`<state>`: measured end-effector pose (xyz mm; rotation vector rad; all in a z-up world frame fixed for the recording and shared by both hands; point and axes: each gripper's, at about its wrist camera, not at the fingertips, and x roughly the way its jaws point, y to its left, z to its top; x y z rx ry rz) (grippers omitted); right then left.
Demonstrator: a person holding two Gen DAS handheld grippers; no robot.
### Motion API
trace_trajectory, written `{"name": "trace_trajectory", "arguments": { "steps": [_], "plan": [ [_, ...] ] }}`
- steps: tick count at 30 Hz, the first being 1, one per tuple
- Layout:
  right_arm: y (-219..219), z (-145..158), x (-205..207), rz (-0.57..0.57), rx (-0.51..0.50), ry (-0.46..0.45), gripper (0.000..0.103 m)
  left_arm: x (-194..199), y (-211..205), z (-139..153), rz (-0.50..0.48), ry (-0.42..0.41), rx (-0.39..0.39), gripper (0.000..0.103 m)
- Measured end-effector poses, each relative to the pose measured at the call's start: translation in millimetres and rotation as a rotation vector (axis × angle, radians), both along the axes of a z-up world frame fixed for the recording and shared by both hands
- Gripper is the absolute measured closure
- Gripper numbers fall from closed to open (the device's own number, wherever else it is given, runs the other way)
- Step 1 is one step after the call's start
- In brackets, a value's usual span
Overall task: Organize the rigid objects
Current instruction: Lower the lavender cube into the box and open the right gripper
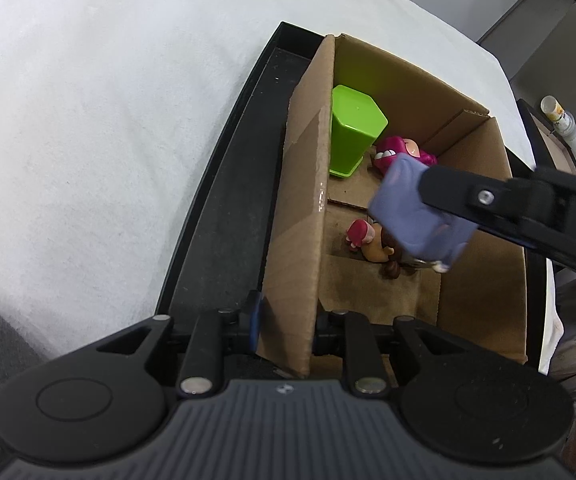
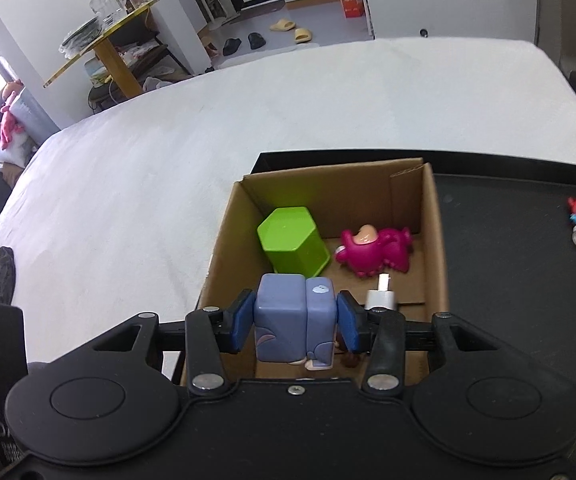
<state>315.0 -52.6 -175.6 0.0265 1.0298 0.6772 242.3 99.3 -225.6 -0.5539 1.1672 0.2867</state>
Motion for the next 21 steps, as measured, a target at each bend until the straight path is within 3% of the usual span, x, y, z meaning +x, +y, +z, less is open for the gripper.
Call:
{"name": "trace_trajectory", "arguments": {
  "steps": [10, 13, 21],
  "plan": [
    [24.7, -9.2, 4.7, 0.019, 0.024, 0.069, 0.058, 1.1, 2.6, -0.8, 0.010, -0.001, -0.018, 0.081],
    [22.5, -11.7, 8.8, 0.000, 0.049, 0.109, 0.057, 2.4, 1.8, -0.4, 0.011, 0.002, -0.019, 0.081],
    [2.4, -8.1, 7.7, -0.021, 0.065, 0.101, 0.057, 0.7, 2.1, -0.6, 0.022, 0.000, -0.020, 0.081]
  ]
}}
